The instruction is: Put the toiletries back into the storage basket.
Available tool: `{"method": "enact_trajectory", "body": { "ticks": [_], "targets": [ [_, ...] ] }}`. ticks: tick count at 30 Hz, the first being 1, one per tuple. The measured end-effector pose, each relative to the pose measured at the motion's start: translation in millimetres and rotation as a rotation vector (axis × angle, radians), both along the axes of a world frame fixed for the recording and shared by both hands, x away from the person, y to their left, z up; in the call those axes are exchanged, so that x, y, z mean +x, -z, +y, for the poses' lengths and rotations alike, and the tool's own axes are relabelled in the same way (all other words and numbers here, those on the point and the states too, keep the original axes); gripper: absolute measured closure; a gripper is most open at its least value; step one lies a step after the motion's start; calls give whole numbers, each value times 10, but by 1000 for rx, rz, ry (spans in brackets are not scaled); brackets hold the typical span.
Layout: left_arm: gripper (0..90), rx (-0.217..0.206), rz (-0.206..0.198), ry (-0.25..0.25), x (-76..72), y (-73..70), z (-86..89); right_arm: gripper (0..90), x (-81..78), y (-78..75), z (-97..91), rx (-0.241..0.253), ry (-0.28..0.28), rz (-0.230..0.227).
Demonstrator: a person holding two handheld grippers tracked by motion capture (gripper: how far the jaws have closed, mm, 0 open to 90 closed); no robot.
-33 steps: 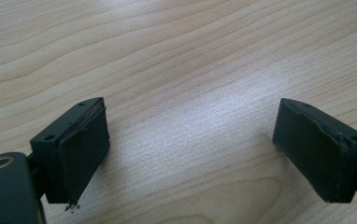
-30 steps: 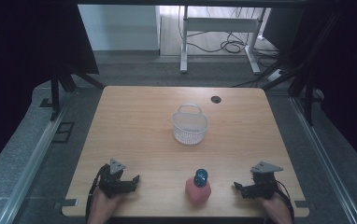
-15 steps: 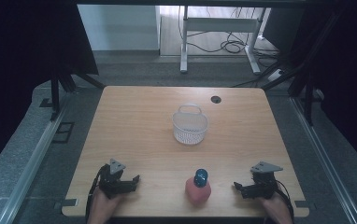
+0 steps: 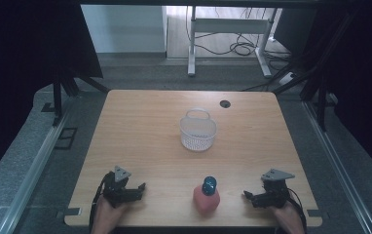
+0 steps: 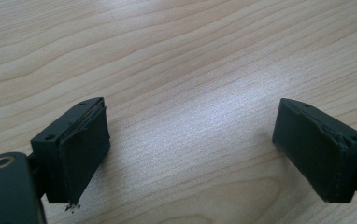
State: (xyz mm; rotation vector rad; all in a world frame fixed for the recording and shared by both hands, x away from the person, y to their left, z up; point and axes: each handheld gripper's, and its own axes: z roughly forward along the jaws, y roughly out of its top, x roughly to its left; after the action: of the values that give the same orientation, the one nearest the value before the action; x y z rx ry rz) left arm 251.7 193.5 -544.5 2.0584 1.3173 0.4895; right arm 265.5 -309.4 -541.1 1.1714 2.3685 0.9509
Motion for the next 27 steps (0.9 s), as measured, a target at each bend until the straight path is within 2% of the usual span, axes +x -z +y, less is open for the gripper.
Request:
{"method": "enact_trajectory", "body": {
  "ticks": [14, 19, 27],
  "targets": [
    [107, 2, 1, -3, -4, -1, -1, 0, -47, -54, 16, -16, -15, -11],
    [107, 2, 1, -2, -4, -1, -1, 0, -68, -101, 4, -1, -13, -19],
    [106, 0, 0, -4, -1, 0, -5, 0, -119, -192, 62, 13, -40, -33]
  ]
}}
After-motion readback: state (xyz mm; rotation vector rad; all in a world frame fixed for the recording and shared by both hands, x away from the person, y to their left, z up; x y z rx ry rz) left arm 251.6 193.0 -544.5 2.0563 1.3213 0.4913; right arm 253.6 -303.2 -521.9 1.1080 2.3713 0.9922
